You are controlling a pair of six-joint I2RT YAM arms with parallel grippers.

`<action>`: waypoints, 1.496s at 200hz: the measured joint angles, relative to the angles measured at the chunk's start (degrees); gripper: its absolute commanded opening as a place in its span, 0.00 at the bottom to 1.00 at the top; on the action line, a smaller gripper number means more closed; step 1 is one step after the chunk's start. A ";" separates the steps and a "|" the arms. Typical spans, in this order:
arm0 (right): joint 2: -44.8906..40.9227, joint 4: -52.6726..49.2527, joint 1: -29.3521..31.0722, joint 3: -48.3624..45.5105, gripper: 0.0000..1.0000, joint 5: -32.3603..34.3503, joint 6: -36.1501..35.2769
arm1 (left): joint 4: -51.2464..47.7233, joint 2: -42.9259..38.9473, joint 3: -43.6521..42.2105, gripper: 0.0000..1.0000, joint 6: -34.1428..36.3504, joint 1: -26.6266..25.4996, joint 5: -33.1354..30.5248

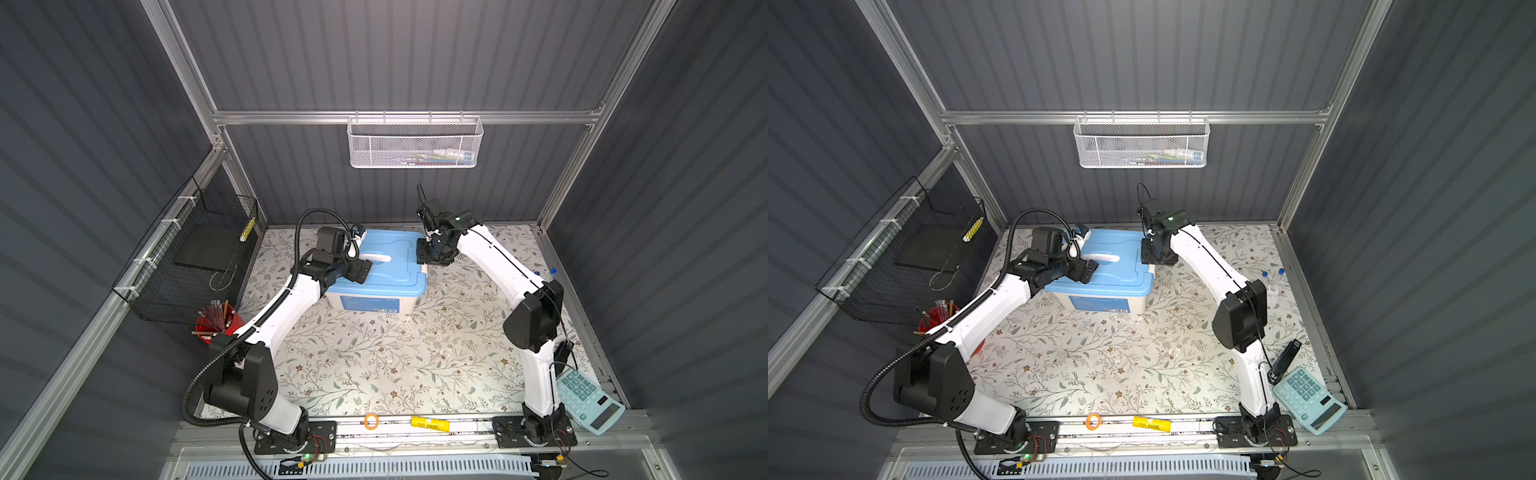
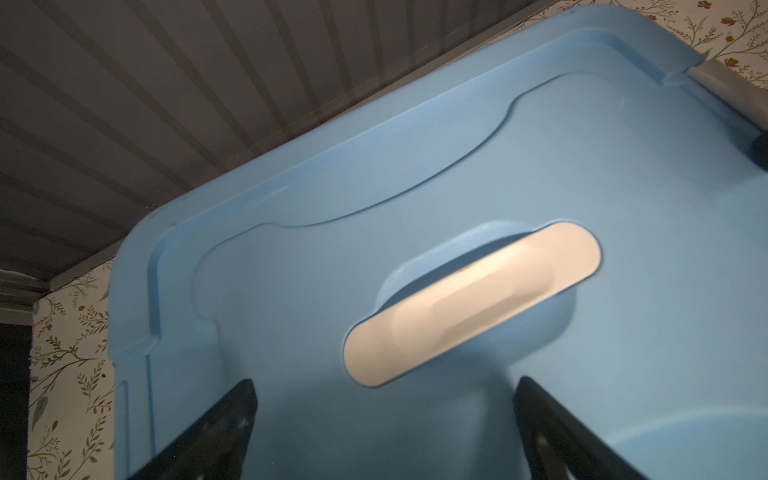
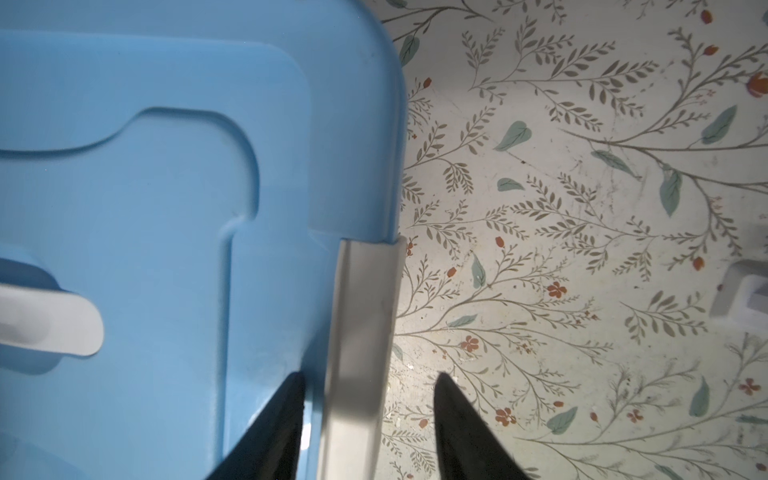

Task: Organize the chemistry lab equipment

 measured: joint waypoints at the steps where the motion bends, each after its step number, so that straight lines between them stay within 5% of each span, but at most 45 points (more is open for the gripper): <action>1: -0.02 0.00 -0.02 -0.04 0.52 -0.04 -0.02 | -0.02 -0.02 0.00 0.97 0.00 0.00 0.02; 91: -8.00 4.55 -0.04 -3.72 0.53 -5.07 -6.75 | -3.39 -3.63 5.49 0.99 -2.60 1.57 2.47; 154: -4.76 7.89 4.44 1.01 0.53 -9.31 -15.65 | -3.56 -8.48 5.46 0.99 -11.67 18.08 10.95; 250: 1.29 7.69 7.13 3.43 0.53 -4.72 -20.63 | -6.21 -8.44 3.82 0.98 -16.57 24.17 16.46; 299: -2.32 11.04 7.32 -5.55 0.53 -2.40 -20.37 | -6.40 -6.64 2.27 0.97 -17.70 25.75 18.71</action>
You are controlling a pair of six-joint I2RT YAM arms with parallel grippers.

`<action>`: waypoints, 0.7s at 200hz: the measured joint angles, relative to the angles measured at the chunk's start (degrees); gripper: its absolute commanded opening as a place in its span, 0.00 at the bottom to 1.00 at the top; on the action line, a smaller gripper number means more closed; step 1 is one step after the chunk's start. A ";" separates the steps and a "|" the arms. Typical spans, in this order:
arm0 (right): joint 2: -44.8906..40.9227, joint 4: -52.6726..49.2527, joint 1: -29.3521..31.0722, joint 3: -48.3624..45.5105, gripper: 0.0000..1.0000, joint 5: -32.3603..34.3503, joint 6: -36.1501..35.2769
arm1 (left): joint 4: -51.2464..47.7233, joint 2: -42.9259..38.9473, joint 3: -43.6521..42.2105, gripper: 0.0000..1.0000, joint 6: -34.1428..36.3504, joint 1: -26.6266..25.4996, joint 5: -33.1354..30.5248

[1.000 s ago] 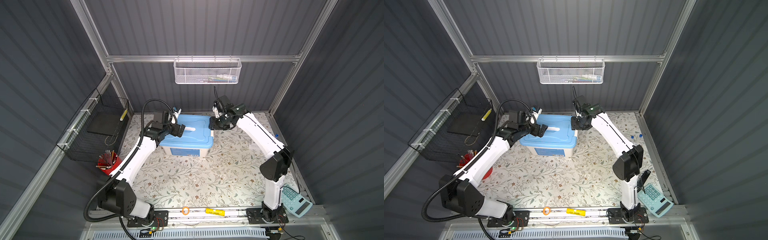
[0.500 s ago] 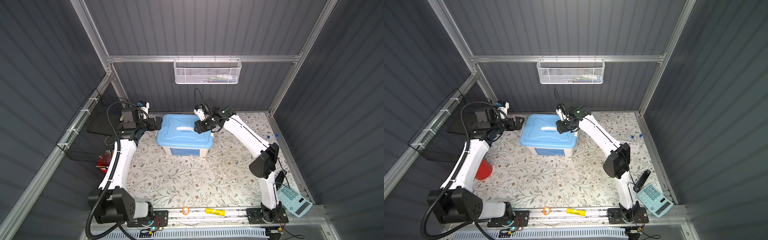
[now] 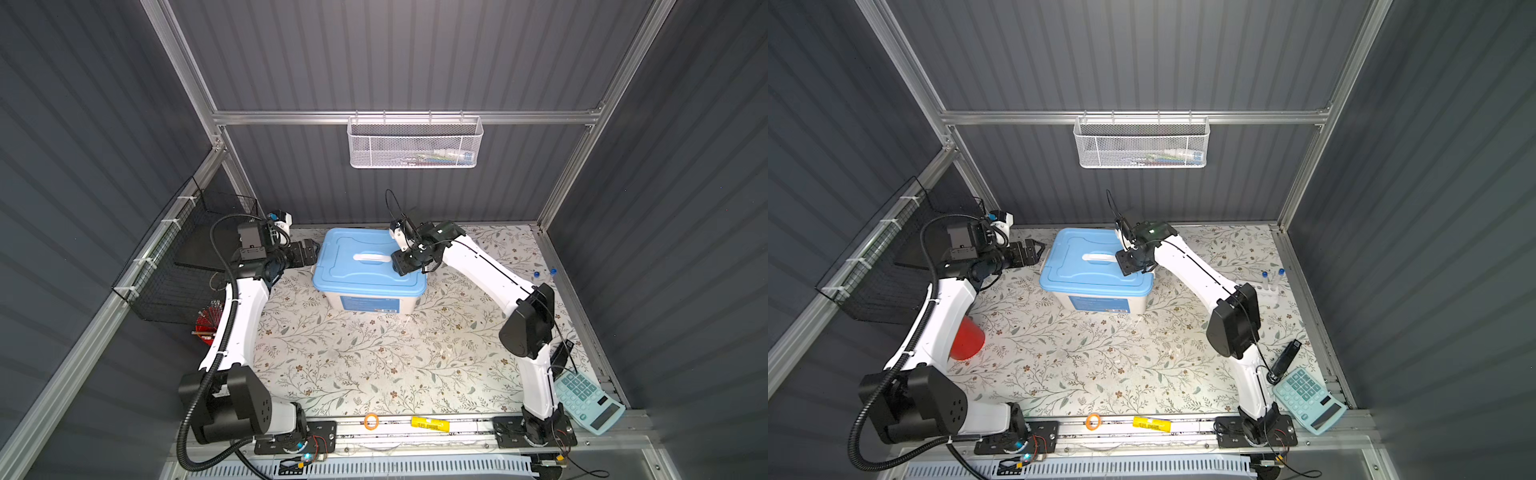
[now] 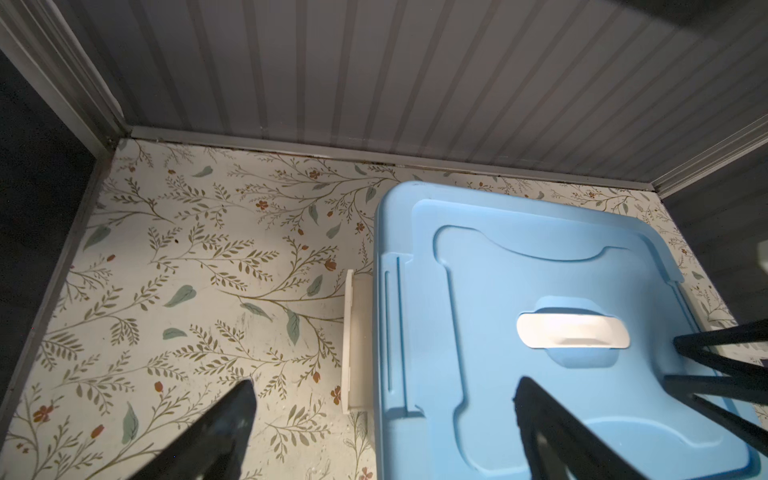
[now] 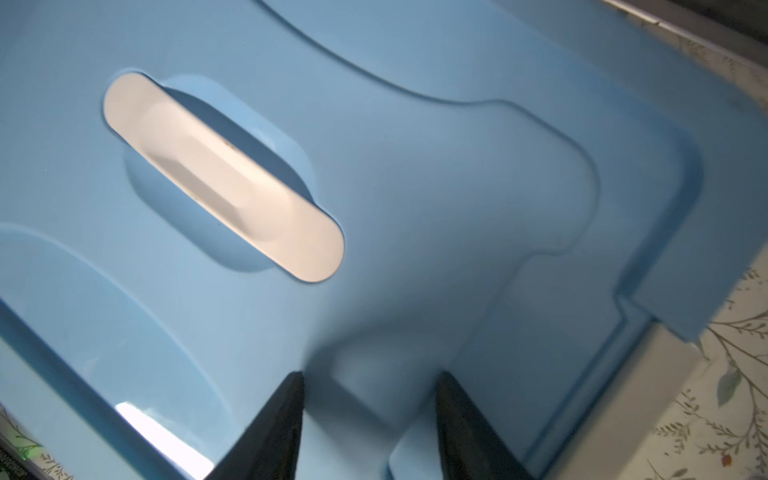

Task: Organize the chemistry lab equipment
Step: 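Lift the left gripper off the lid while the right gripper rises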

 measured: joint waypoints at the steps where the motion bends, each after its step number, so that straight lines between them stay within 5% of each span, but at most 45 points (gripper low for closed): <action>1: -0.15 -0.04 0.02 -0.17 0.53 0.02 0.00 | 0.00 0.02 -0.02 0.97 0.00 0.00 0.04; 140: -7.87 3.41 0.28 -11.89 0.53 2.51 1.97 | 0.00 1.88 -1.60 0.95 -0.44 -0.92 2.99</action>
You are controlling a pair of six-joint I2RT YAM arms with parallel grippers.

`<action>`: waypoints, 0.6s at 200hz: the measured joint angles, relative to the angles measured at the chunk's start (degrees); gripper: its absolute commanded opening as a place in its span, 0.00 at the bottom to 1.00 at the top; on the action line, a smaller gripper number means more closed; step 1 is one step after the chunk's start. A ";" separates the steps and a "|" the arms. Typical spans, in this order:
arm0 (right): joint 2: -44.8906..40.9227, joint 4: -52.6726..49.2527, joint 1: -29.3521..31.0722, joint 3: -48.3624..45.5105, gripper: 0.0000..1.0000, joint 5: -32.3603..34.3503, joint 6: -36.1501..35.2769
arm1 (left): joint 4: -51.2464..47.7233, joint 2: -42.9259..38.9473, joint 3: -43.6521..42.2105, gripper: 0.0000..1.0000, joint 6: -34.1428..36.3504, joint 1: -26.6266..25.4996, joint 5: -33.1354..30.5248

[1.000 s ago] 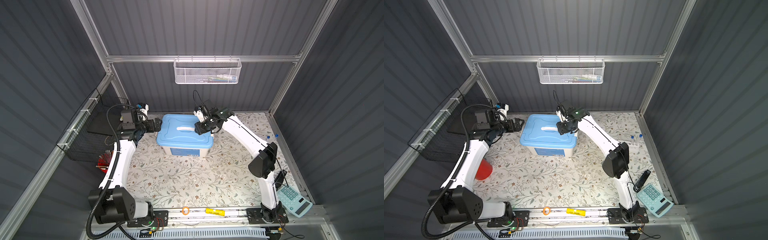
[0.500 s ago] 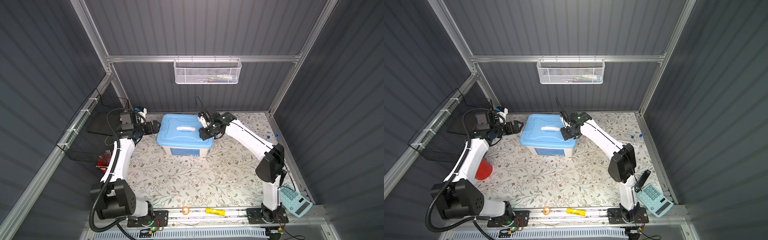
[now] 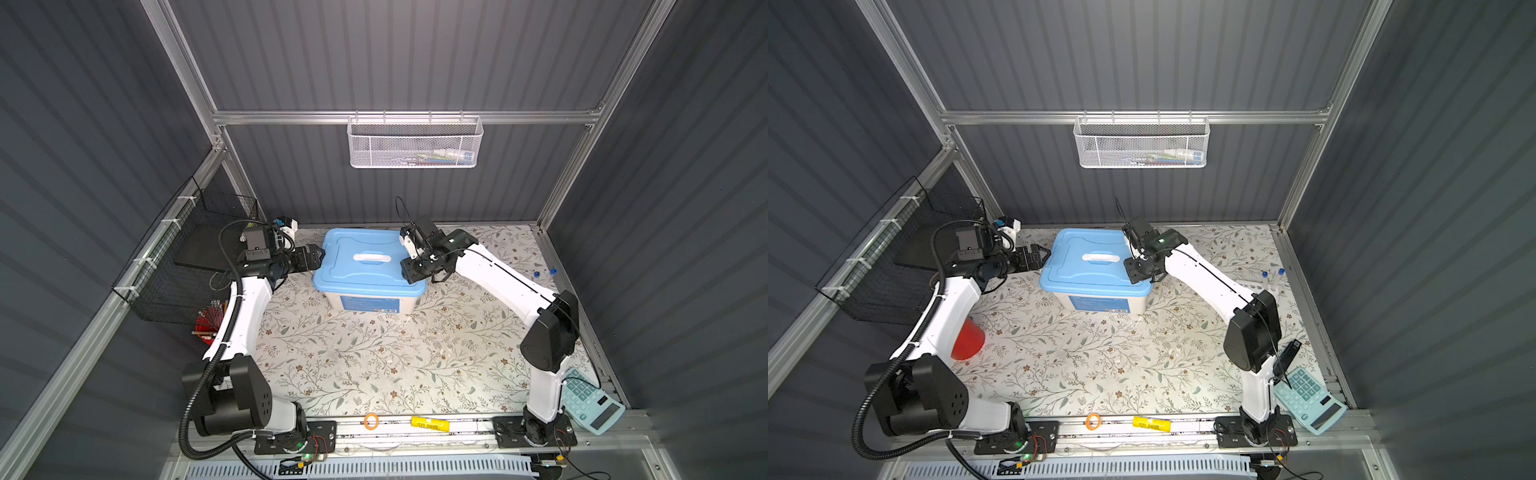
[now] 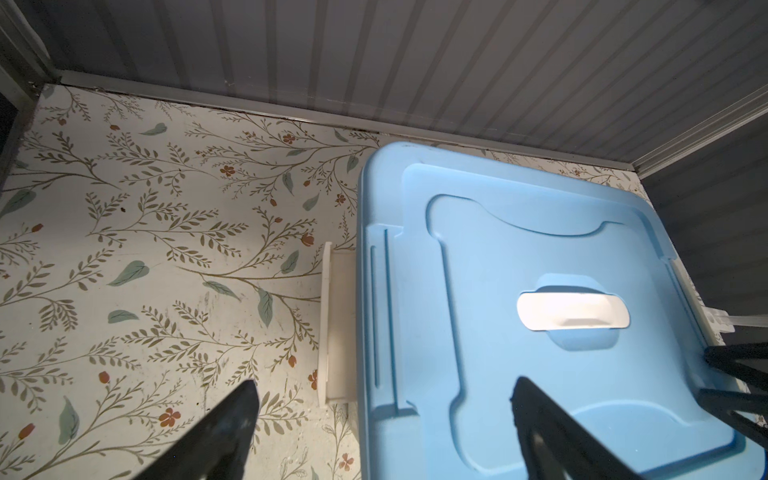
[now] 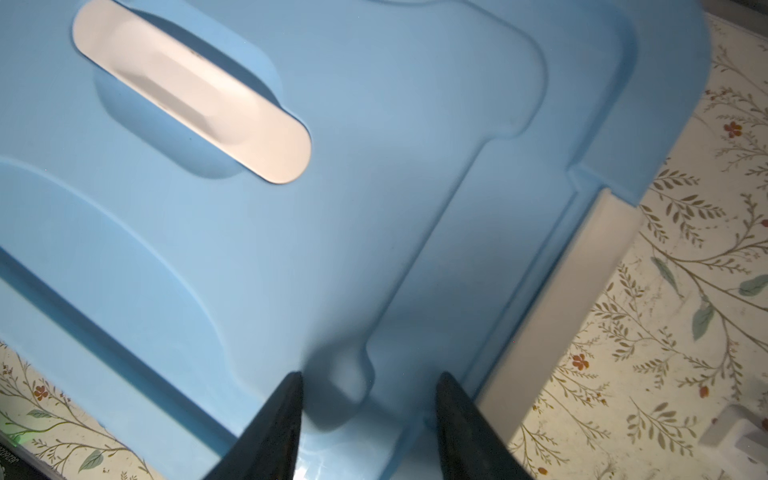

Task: Organize the chemistry lab equipment

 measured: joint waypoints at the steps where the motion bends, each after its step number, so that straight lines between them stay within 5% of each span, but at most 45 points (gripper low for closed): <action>1: -0.02 0.00 0.00 0.00 0.53 0.00 0.02 | 0.00 0.02 0.00 0.95 0.00 -0.04 0.02; 120: 0.26 -2.95 0.24 3.50 0.54 -5.40 1.60 | 0.07 1.40 -0.70 0.95 -0.02 -0.81 0.46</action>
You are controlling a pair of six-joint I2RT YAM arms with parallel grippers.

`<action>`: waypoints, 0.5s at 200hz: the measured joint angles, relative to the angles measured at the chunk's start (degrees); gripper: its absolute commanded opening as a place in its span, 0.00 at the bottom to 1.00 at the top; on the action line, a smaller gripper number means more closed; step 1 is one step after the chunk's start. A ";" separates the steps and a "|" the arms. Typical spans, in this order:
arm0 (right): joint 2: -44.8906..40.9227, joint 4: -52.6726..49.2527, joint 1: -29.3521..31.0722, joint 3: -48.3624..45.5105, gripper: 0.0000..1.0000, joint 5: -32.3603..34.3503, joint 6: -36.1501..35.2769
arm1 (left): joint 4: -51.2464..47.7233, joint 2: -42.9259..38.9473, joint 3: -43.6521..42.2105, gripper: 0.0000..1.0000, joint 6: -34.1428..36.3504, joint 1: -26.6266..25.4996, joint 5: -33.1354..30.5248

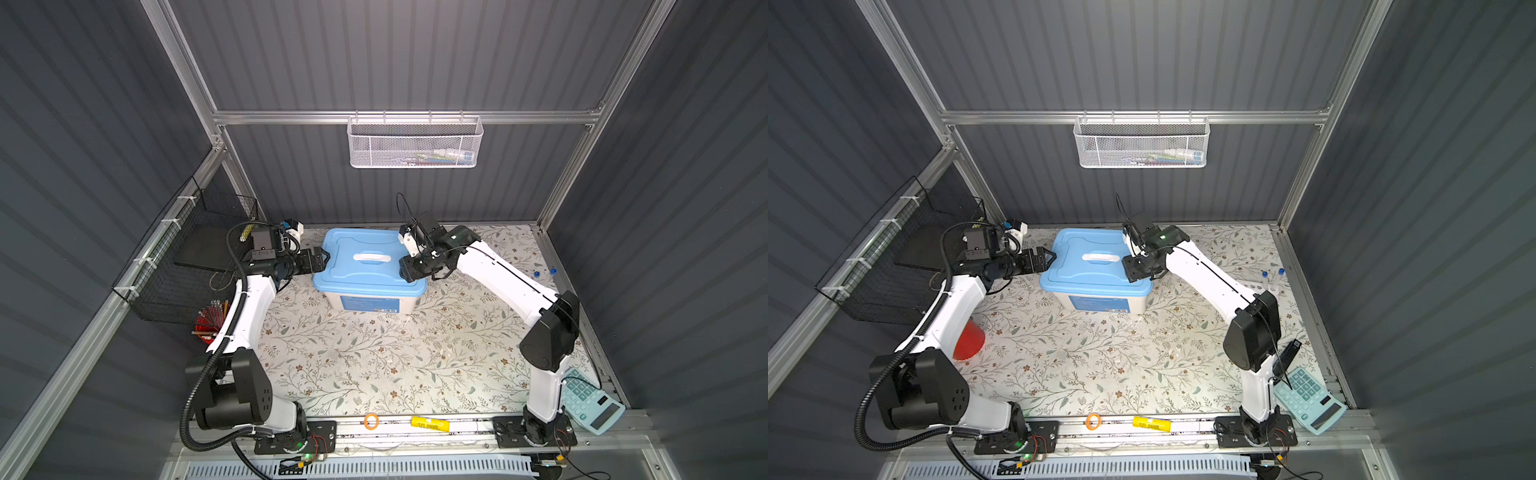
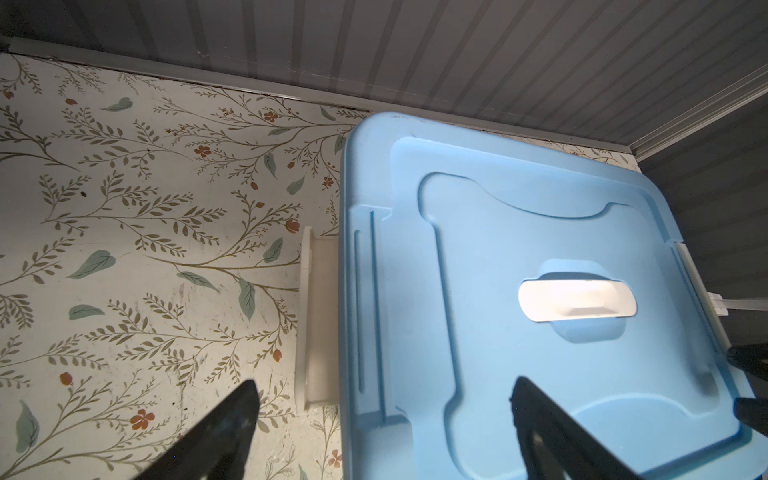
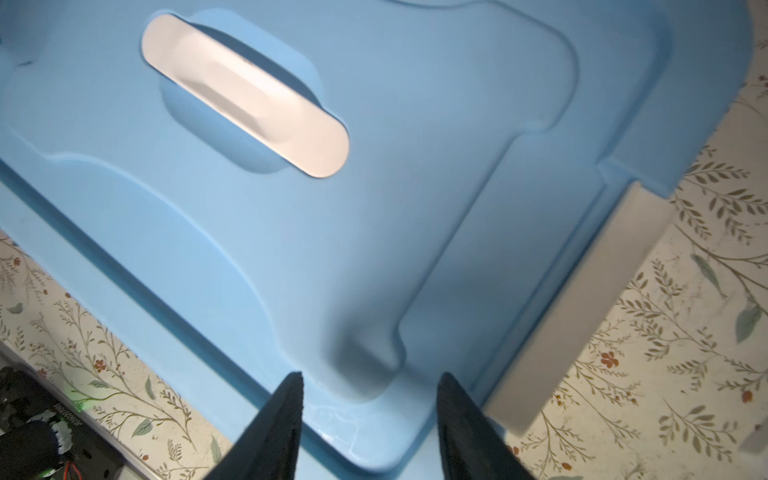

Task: Organize the chemistry lab equipment

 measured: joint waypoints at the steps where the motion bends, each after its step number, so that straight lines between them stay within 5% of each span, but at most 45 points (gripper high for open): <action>1: 0.00 -0.04 0.04 0.00 0.54 -0.02 0.02 | 0.02 0.00 0.00 0.95 0.00 0.00 0.00; 100: -2.14 -1.46 2.99 -3.87 0.53 0.48 2.91 | 1.07 0.35 0.00 0.95 0.02 0.00 0.20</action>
